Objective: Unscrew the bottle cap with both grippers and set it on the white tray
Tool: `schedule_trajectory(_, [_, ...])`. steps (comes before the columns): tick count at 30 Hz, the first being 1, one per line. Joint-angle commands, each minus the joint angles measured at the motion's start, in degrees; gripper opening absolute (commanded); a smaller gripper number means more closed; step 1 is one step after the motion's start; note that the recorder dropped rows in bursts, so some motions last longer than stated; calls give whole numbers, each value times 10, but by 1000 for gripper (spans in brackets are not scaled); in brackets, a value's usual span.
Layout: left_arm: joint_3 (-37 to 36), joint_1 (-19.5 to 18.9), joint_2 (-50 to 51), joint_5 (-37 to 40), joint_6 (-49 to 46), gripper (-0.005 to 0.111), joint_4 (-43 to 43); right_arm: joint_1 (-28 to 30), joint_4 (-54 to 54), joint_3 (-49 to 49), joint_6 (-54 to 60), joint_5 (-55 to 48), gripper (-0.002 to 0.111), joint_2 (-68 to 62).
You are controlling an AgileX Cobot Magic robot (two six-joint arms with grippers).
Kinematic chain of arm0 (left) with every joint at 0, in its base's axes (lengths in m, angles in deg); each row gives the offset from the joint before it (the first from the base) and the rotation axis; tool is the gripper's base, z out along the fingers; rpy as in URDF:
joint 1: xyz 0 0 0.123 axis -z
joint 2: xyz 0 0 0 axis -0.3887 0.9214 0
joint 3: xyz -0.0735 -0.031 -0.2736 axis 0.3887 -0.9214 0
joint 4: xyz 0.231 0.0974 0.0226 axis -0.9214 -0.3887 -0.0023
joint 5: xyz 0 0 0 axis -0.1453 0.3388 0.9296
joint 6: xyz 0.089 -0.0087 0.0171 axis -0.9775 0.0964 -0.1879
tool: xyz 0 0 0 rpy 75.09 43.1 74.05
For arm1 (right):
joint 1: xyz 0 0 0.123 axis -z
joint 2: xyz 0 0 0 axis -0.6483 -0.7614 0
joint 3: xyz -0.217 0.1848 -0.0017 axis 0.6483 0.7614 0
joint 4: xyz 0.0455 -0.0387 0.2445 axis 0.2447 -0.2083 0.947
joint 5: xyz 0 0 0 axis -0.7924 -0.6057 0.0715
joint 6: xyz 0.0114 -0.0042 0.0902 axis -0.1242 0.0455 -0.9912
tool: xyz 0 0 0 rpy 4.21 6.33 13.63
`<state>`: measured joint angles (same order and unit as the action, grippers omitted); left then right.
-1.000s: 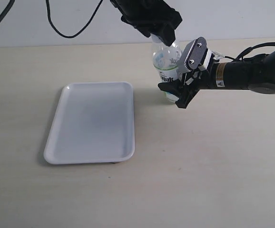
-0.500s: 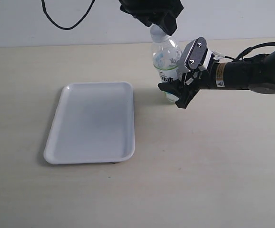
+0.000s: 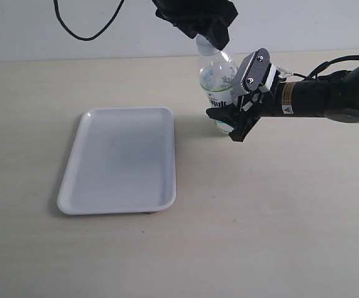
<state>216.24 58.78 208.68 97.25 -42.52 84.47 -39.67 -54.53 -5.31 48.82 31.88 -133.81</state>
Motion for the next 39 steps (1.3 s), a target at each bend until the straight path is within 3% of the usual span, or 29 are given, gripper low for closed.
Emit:
schedule_trajectory(1, [3, 2, 2, 1, 5, 61, -3, -1, -19, 2, 3, -30, 0, -1])
schedule_trajectory(19, [3, 2, 5, 1, 5, 60, -5, -1, -17, 2, 3, -30, 0, -1])
schedule_trajectory(25, [3, 2, 5, 1, 5, 51, -5, -1, -17, 2, 3, -30, 0, -1])
schedule_trajectory(36, [3, 1, 4, 1, 5, 51, -5, -1, -17, 2, 3, -30, 0, -1])
schedule_trajectory(39, [3, 1, 4, 1, 5, 46, -5, -1, -17, 2, 3, -30, 0, -1])
